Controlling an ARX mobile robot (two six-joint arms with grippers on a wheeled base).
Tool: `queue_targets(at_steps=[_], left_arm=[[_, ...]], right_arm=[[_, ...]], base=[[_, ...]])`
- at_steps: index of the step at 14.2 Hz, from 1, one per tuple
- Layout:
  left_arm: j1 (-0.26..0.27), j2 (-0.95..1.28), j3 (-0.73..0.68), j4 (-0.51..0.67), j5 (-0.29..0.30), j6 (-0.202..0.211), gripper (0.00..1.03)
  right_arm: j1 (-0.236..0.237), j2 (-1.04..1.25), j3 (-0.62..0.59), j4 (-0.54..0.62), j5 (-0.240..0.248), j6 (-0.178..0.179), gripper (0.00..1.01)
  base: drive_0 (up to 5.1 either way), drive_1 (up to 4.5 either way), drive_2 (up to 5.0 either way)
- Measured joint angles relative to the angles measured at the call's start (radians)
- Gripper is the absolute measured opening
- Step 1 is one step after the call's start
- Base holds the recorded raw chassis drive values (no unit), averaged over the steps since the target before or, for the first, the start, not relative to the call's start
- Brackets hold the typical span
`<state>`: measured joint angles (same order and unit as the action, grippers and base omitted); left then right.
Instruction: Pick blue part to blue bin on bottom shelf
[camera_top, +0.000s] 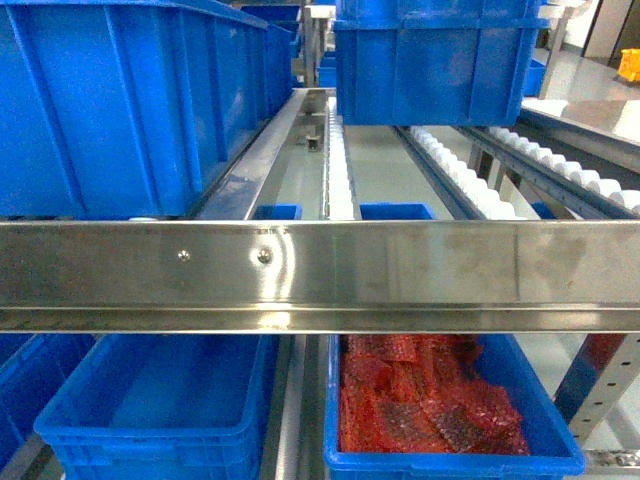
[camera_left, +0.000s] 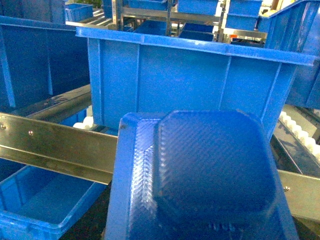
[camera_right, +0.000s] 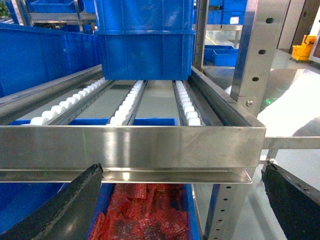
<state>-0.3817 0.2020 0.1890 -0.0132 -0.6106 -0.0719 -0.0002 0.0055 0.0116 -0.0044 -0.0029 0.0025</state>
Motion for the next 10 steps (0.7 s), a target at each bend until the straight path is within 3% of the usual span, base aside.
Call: queue_targets(at_steps=[10], left_arm=[[0.000, 0.000, 0.000, 0.000, 0.000, 0.000, 0.43]], right_arm=[[0.000, 0.000, 0.000, 0.001, 0.003, -0.001, 0.98]], base=[[0.0, 0.00, 0.0]])
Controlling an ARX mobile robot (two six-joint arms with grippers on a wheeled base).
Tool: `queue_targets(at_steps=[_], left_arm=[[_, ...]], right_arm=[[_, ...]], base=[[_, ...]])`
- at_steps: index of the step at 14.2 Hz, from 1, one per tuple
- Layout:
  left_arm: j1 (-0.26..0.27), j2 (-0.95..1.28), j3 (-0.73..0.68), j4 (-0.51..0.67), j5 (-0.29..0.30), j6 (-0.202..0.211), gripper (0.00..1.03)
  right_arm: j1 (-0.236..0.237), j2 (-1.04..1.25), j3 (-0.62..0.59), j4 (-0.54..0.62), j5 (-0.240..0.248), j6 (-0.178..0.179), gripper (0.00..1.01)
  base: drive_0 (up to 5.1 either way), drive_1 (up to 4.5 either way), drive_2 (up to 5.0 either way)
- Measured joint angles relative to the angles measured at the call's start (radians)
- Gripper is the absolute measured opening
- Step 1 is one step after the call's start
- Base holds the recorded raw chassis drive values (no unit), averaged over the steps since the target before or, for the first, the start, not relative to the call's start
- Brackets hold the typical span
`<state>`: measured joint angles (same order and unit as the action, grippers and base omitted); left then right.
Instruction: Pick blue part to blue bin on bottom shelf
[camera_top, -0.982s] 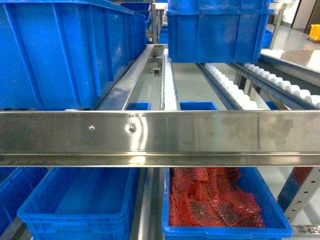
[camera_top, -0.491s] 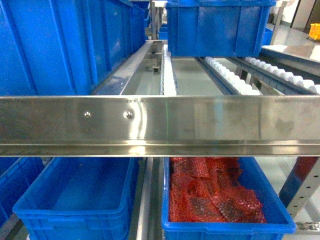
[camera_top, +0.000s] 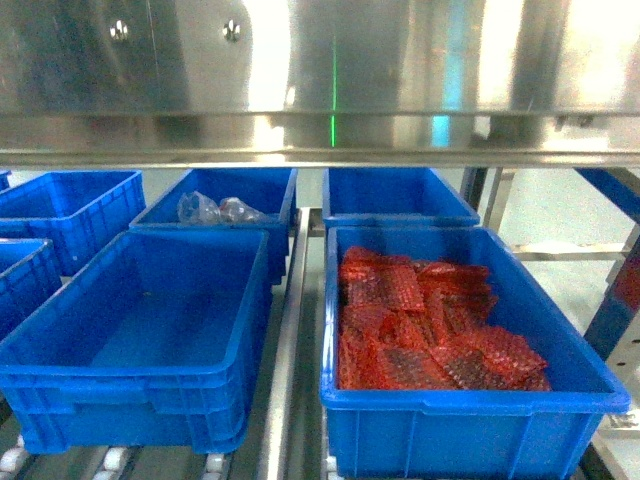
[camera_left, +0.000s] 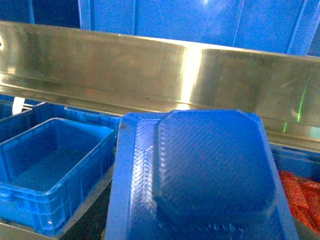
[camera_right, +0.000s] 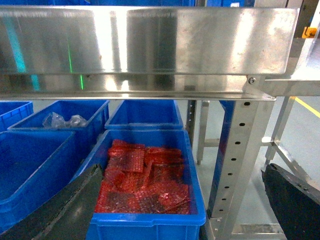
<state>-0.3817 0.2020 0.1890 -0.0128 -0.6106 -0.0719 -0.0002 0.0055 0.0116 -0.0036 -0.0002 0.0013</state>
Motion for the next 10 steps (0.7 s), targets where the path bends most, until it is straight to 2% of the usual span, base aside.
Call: queue_targets(at_steps=[10], left_arm=[[0.000, 0.000, 0.000, 0.000, 0.000, 0.000, 0.43]], right_arm=[[0.000, 0.000, 0.000, -0.002, 0.000, 0.002, 0.98]], base=[[0.0, 0.00, 0.0]])
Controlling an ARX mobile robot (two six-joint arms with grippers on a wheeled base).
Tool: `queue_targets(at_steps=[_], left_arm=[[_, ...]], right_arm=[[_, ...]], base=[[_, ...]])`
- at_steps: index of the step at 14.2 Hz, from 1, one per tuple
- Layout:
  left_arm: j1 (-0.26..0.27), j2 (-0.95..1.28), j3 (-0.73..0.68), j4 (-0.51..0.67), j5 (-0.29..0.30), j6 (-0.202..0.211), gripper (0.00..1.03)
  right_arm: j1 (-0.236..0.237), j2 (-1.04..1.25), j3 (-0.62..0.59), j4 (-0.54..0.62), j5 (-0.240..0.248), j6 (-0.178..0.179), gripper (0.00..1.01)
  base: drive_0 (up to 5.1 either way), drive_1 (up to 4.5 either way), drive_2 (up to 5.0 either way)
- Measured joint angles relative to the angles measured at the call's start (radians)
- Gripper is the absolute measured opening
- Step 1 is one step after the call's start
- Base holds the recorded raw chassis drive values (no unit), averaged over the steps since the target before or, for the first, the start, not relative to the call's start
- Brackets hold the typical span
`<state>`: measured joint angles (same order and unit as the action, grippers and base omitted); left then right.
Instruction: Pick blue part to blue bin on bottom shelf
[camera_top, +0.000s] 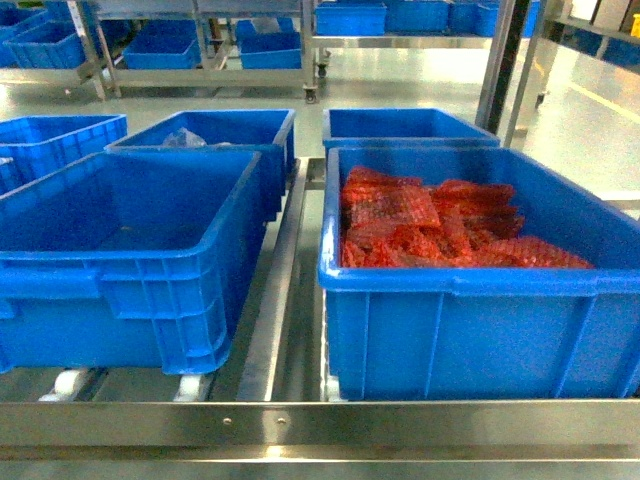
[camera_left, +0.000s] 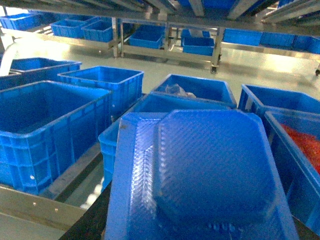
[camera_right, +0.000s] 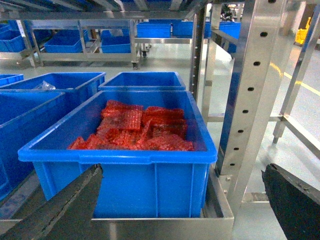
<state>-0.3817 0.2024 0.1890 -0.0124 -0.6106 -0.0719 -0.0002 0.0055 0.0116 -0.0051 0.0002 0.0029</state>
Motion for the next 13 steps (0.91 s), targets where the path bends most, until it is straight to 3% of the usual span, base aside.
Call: queue_targets(at_steps=[13], left_arm=[[0.000, 0.000, -0.002, -0.002, 0.000, 0.000, 0.43]], right_arm=[[0.000, 0.000, 0.000, -0.001, 0.000, 0.000, 0.98]], base=[[0.0, 0.00, 0.0]])
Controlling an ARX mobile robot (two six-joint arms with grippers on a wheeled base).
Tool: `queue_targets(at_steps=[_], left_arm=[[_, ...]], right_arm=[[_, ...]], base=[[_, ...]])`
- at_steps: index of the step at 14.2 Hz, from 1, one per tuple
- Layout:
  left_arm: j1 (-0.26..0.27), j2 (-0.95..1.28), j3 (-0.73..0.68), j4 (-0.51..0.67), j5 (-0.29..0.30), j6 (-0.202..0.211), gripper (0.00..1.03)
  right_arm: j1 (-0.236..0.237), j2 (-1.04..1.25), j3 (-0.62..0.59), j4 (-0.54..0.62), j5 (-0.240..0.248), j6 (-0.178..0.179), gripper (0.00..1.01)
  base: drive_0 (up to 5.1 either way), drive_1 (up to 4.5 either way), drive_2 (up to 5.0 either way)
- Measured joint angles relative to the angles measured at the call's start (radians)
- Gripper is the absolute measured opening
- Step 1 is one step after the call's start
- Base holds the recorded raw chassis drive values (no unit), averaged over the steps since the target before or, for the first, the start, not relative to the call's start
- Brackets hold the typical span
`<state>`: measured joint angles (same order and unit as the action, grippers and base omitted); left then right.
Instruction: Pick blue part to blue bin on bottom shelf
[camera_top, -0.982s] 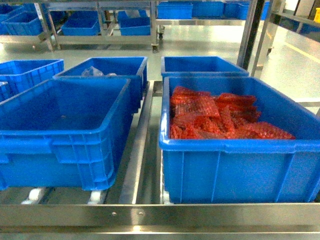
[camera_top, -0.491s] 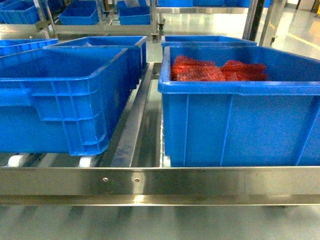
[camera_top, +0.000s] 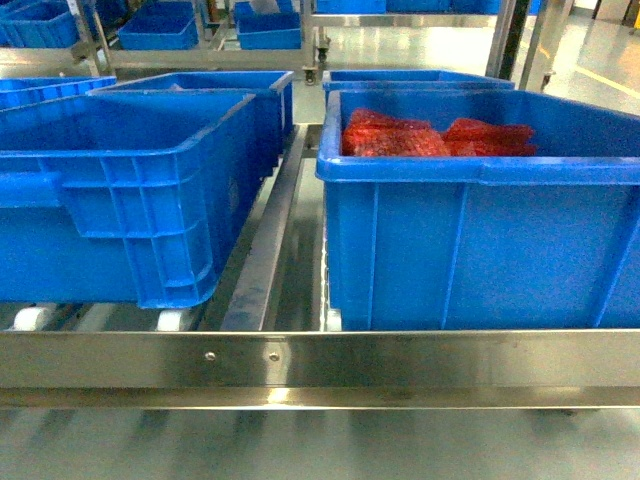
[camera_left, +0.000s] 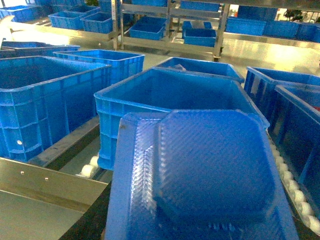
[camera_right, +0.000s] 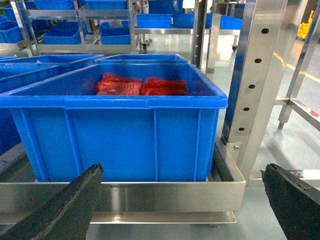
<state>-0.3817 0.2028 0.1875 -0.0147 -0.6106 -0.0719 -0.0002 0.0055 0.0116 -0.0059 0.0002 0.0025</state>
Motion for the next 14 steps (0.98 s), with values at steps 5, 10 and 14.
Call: queue_targets(at_steps=[5, 10, 14], left_arm=[[0.000, 0.000, 0.000, 0.001, 0.000, 0.000, 0.43], [0.000, 0.000, 0.000, 0.003, 0.000, 0.000, 0.43], [-0.001, 0.000, 0.000, 0.002, -0.002, 0.000, 0.43]], right_arm=[[0.000, 0.000, 0.000, 0.001, 0.000, 0.000, 0.98], [0.000, 0.000, 0.000, 0.001, 0.000, 0.000, 0.98], [0.000, 0.000, 0.000, 0.004, -0.001, 0.000, 0.98]], base=[[0.0, 4.15, -4.2], [0.2, 4.31, -4.0], [0.2, 4.31, -4.0]])
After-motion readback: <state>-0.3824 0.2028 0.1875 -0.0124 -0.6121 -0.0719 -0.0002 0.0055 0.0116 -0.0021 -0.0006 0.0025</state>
